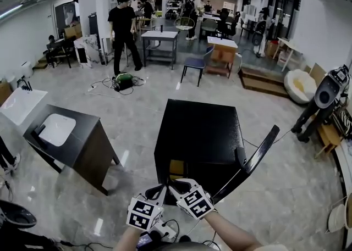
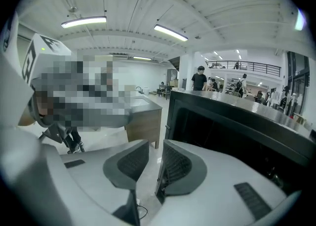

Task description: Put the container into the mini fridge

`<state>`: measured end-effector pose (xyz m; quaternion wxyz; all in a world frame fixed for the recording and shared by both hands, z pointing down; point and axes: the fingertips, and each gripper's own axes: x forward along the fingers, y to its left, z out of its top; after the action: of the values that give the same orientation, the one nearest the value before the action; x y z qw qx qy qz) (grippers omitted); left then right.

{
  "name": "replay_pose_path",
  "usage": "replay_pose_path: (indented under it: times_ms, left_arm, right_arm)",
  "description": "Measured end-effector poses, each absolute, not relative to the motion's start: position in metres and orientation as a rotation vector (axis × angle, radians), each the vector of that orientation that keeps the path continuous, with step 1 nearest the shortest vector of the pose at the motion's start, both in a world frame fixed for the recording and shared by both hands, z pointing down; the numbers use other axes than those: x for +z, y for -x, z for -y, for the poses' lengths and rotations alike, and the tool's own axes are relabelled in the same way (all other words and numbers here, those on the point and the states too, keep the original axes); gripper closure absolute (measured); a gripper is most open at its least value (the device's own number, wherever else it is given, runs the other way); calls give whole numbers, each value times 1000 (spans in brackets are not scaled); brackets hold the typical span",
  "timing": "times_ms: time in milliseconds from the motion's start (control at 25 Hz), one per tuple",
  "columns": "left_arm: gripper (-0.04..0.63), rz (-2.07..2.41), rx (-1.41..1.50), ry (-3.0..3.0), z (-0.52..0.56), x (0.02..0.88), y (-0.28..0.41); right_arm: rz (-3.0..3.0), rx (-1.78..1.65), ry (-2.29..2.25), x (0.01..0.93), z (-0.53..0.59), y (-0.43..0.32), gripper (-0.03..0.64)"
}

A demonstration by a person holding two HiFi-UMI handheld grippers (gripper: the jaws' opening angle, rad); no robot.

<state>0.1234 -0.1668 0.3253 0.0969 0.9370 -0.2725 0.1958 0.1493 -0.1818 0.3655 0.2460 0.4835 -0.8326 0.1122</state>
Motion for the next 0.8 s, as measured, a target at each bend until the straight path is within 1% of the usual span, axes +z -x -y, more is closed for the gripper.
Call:
replay_pose_path:
  times_ms: [240,480,600,800]
  left_arm:
    - [540,825,565,-2781,140,323,-133]
    - [541,868,508,-2860,136,309,-138]
    - [541,890,510,-2817,130,309,-124]
    - [541,990,535,-2740,119,318,-77]
  right_arm:
    - [2348,349,-1321,351,145,-161,572]
    - [2398,300,-1330,338,130,-178,584]
    - [2428,324,-1284,332,118,-170,586]
    - [2462,392,-1186,346,105,-138,588]
